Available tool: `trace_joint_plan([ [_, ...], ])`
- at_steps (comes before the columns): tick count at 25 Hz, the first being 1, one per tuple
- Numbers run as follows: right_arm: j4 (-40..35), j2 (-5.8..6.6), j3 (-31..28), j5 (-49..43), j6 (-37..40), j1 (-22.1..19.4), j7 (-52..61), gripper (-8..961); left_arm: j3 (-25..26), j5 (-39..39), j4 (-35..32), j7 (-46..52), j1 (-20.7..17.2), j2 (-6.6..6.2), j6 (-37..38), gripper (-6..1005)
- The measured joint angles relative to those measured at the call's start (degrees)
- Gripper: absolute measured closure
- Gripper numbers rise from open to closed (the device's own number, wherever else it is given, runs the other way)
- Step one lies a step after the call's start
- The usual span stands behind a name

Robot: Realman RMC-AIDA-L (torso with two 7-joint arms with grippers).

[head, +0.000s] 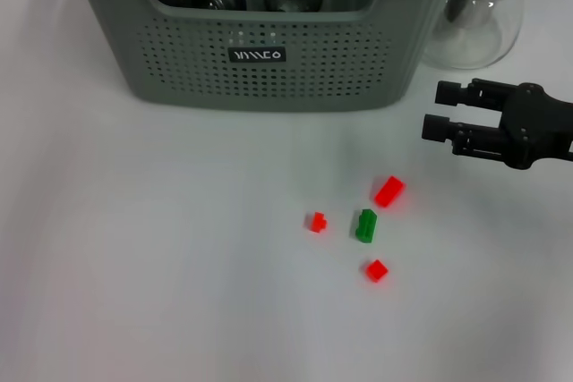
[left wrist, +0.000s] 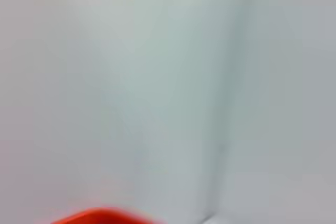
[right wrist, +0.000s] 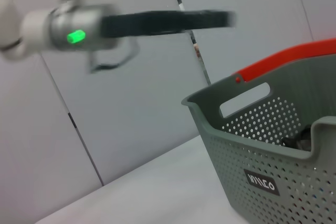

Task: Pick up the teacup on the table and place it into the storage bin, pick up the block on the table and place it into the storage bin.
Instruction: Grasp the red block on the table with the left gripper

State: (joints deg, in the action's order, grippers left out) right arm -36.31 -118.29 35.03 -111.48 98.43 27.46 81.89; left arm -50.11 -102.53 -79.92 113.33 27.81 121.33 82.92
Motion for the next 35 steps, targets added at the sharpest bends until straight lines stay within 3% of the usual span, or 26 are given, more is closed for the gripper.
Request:
trace_joint_plan([
  [4, 0.02, 0.18, 0.06, 0.01, 0.09, -0.18, 0.01, 225, 7.78, 15.23, 9.73, -15.00, -5.46, -0.96, 15.88, 286],
  [6, 0.02, 0.22, 0.06, 0.01, 0.13, -0.25, 0.07, 225, 11.69, 16.80, 18.48, -25.78, -7.16, -1.28, 22.51, 249],
  [9, -0.02, 0.42, -0.02, 0.02, 0.24, -0.28, 0.67, 225, 12.75, 10.90, 30.03, -41.82, -9.64, -1.30, 24.88, 193],
  [14, -0.29, 0.69, 0.19, 0.03, 0.09, 0.07, 2.09, 225, 12.25, -4.57, 41.81, -59.47, -10.55, 2.25, 16.84, 218],
  [16, -0.11, 0.79, 0.27, 0.04, -0.17, 0.11, 2.10, 225, 11.29, -8.34, 46.23, -63.57, -9.33, 2.92, 12.73, 240],
  [19, -0.07, 0.81, 0.38, 0.04, -0.28, 0.13, 2.08, 225, 8.78, -10.35, 53.24, -67.16, -5.99, 2.72, 6.67, 273],
  [27, -0.07, 0.71, 0.39, 0.04, -0.35, -0.09, 2.01, 225, 4.24, -11.87, 59.72, -69.78, 0.44, 3.00, -4.09, 379],
  [30, -0.07, 0.66, 0.39, 0.04, -0.36, -0.20, 1.98, 225, 4.24, -11.78, 60.46, -70.00, 1.18, 3.20, -6.86, 439],
  [35, -0.07, 0.55, 0.39, 0.04, -0.36, -0.22, 1.90, 225, 4.77, -8.17, 62.47, -74.12, 1.14, 3.46, -9.77, 456],
])
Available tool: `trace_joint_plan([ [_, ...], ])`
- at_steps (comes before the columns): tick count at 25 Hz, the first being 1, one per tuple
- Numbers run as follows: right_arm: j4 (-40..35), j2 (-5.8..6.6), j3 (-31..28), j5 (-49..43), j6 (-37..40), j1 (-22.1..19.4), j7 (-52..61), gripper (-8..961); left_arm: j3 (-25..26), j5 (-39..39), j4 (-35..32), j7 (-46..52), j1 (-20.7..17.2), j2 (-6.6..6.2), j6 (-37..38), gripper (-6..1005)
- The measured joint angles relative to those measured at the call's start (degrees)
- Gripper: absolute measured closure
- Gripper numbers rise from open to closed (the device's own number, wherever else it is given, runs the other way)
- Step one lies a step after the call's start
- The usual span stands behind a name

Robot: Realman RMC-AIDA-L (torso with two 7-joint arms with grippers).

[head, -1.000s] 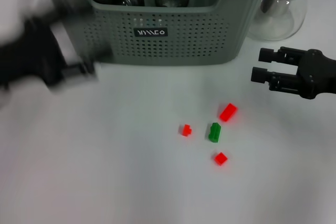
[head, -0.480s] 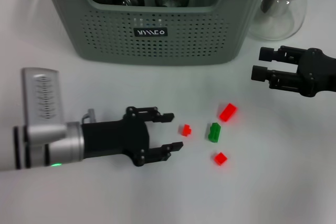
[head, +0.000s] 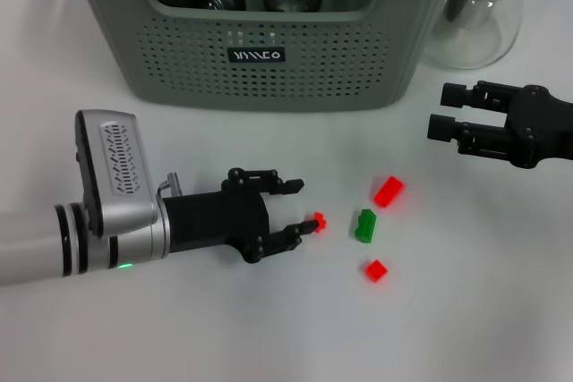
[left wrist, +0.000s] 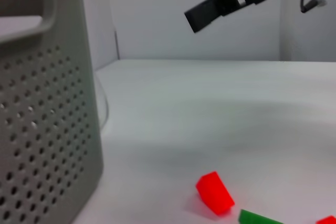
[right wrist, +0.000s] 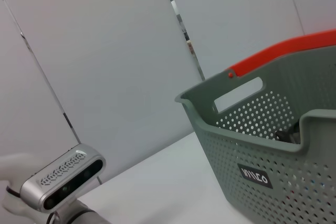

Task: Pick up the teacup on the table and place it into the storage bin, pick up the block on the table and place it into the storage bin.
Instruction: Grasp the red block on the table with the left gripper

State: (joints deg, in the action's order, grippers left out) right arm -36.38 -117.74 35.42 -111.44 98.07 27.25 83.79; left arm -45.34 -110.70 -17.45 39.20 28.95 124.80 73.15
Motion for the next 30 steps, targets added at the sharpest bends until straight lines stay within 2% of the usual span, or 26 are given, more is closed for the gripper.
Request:
trace_joint_plan([
  [15, 0.00, -0.12, 0.00, -0.01, 0.02, 0.00, -0.04, 225, -0.09, 3.08, 4.83, -5.27, 1.05, 0.01, -3.39, 483],
  [30, 0.00, -0.09, 0.00, -0.01, 0.02, -0.02, 0.07, 225, -0.21, 3.80, 5.60, -5.67, 0.27, -0.04, 0.64, 515],
])
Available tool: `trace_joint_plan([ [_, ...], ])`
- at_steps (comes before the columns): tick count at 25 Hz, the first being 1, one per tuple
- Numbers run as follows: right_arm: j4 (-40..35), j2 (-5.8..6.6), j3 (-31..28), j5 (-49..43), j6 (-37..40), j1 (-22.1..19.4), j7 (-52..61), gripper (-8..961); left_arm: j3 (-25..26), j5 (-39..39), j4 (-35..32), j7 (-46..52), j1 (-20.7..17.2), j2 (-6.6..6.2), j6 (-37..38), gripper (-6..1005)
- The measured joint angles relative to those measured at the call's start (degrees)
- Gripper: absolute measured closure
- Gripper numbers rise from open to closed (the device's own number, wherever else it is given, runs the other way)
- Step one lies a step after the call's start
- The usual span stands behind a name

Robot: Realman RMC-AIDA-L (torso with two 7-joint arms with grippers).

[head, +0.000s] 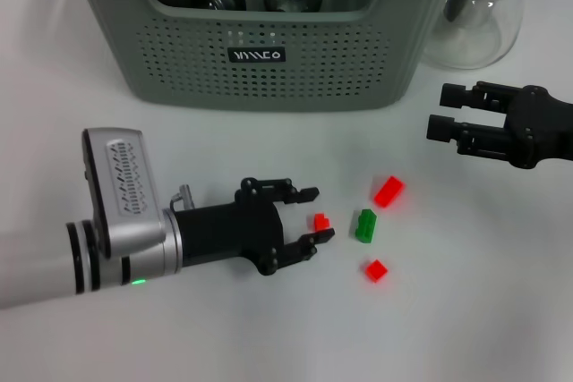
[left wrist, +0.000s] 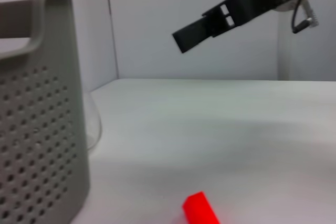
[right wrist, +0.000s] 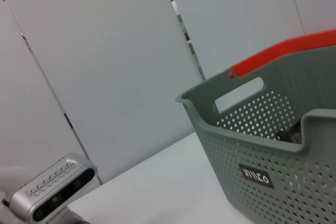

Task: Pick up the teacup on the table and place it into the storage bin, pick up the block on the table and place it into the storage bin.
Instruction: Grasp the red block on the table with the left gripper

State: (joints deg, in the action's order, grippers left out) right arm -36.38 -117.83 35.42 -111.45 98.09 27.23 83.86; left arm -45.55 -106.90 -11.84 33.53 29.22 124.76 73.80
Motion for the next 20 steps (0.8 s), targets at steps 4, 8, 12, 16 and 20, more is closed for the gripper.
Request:
trace_joint_plan([
  [4, 0.00, -0.04, 0.00, 0.00, 0.00, 0.05, -0.07, 225, 0.21, 0.11, 2.59, -3.27, 0.70, 0.04, -0.53, 526],
  [8, 0.00, -0.02, 0.00, 0.00, -0.07, 0.04, -0.15, 225, 0.25, 1.28, 3.92, -4.21, 1.27, 0.04, -2.36, 537],
  [12, 0.00, -0.02, 0.00, 0.00, -0.11, 0.02, -0.17, 225, 0.26, 1.69, 5.28, -4.22, 2.24, 0.04, -4.72, 548],
  [16, 0.00, -0.03, 0.00, 0.00, -0.11, 0.01, -0.18, 225, 0.05, 1.70, 6.48, -4.22, 2.90, 0.04, -6.59, 559],
  [20, 0.00, -0.03, 0.00, 0.00, -0.11, 0.02, -0.19, 225, 0.03, 1.70, 6.64, -4.39, 2.97, 0.05, -6.76, 570],
])
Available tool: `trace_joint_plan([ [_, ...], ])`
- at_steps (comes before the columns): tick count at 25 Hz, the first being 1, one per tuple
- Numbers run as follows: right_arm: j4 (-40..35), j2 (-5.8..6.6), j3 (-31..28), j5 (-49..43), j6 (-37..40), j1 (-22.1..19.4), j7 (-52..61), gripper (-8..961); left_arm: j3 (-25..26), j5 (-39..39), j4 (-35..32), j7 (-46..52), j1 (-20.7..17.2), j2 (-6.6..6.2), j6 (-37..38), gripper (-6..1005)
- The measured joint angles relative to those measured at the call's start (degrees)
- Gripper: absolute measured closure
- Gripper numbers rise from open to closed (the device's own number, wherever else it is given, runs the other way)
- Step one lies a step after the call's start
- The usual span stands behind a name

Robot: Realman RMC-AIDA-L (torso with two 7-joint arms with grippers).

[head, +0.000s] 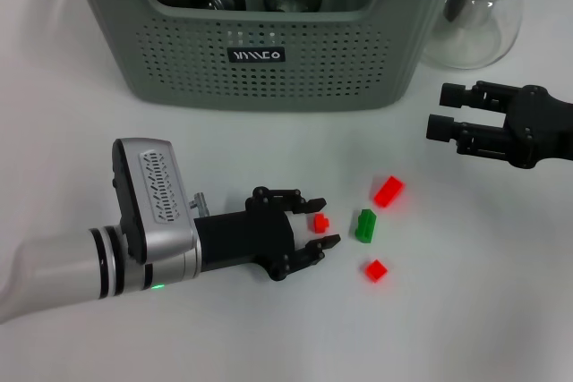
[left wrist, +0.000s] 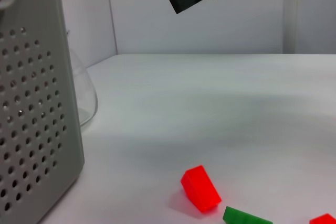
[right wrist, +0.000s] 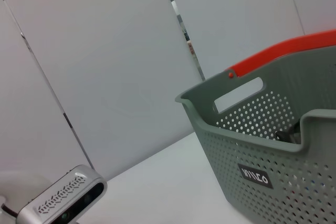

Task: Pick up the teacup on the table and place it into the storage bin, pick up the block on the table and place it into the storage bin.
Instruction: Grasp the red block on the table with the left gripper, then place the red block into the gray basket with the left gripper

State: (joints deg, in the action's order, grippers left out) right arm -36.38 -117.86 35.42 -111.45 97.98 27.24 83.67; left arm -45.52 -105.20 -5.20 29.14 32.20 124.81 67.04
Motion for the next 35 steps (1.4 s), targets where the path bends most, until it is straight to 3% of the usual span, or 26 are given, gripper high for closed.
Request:
trace_joint_plan([
  [10, 0.00, 0.00, 0.00, 0.00, 0.02, 0.00, 0.11, 225, 0.35, 0.42, 0.04, 0.11, 0.37, 0.00, -0.37, 597],
  [15, 0.00, 0.05, -0.07, 0.00, 0.02, 0.00, 0.32, 225, 0.29, 0.34, -2.27, 4.55, -0.89, -0.53, 2.37, 793],
  [20, 0.00, 0.20, -0.09, 0.00, 0.14, 0.00, 0.34, 225, -0.29, -1.71, -13.90, 19.21, -5.98, -2.06, 14.15, 812],
  [21, 0.00, 0.21, -0.10, 0.00, 0.13, 0.00, 0.34, 225, 0.31, -2.24, -19.40, 25.43, -7.61, -3.29, 21.58, 812],
  [23, 0.00, 0.25, -0.07, 0.00, 0.05, 0.02, 0.35, 225, 0.68, -2.25, -20.80, 27.21, -7.89, -3.61, 23.80, 811],
  [25, 0.00, 0.21, -0.04, -0.04, -0.02, 0.07, 0.35, 225, 3.33, -2.15, -26.78, 34.35, -8.61, -4.57, 32.53, 809],
  [28, 0.00, -0.01, -0.02, -0.19, -0.14, 0.11, 0.16, 225, 8.19, -0.37, -33.97, 43.41, -7.20, -4.87, 40.31, 808],
  [31, -0.02, -0.08, -0.03, -0.24, -0.12, 0.06, 0.09, 225, 11.76, 2.67, -40.13, 55.38, -3.18, -5.03, 42.14, 806],
  [34, -0.20, -0.09, -0.07, -0.27, 0.14, 0.22, 0.28, 225, 12.60, 3.83, -43.98, 69.49, 3.36, -6.81, 37.19, 804],
  [35, -0.23, -0.09, -0.06, -0.27, 0.20, 0.34, 0.31, 225, 12.05, 3.42, -44.33, 74.00, 5.60, -7.98, 34.25, 803],
])
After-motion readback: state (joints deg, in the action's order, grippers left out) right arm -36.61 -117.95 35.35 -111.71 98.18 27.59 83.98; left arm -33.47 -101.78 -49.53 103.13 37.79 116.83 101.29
